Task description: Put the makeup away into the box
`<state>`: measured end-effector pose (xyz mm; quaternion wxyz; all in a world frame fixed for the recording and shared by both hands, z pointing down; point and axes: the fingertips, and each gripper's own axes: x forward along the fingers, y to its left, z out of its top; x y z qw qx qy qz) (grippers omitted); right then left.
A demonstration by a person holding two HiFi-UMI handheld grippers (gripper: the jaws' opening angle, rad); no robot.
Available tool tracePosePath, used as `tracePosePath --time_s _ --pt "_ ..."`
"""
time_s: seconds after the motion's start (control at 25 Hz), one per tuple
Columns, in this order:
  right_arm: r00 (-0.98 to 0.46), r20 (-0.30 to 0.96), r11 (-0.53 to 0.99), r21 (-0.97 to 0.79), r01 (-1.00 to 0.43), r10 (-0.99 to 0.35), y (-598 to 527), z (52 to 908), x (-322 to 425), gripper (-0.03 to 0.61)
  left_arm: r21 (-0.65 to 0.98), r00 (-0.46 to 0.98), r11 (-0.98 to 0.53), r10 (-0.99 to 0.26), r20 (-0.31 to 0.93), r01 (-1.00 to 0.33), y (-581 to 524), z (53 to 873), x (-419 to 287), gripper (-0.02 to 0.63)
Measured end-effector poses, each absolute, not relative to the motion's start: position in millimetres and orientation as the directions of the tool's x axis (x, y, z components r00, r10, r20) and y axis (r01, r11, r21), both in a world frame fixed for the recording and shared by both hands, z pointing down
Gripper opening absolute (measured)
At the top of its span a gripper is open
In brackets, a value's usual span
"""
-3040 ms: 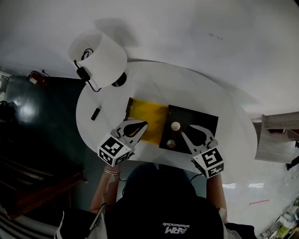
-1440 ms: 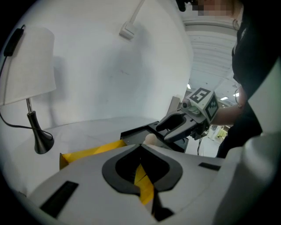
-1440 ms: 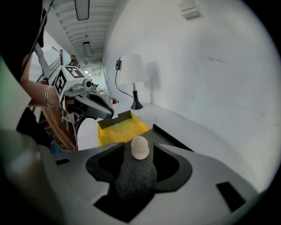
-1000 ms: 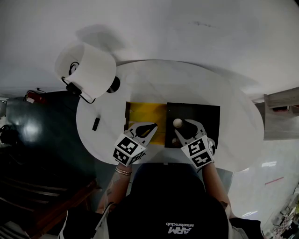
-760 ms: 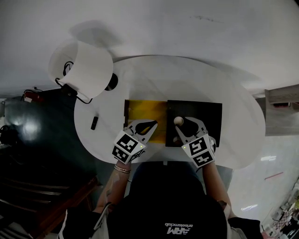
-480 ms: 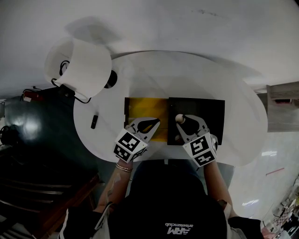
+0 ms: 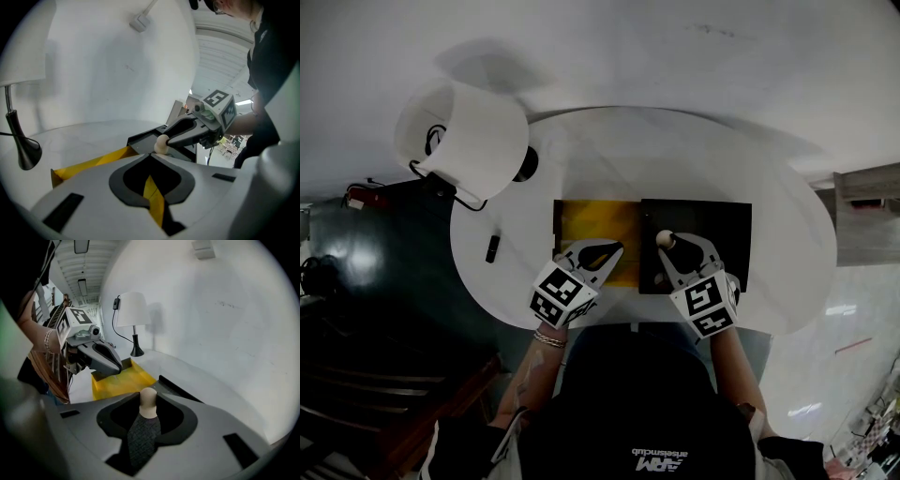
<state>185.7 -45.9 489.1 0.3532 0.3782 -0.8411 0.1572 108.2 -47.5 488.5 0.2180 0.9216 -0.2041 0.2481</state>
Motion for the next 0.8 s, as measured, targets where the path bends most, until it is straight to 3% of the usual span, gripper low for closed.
tracePosePath --time_s 0.8 --pt "-0.465 0.674 0.684 0.084 -0.725 -0.574 -58.6 453.7 163.6 0.123 0.258 0.808 -0.838 -0.311 0.5 -0.481 -39.2 463.1 90.2 0.017"
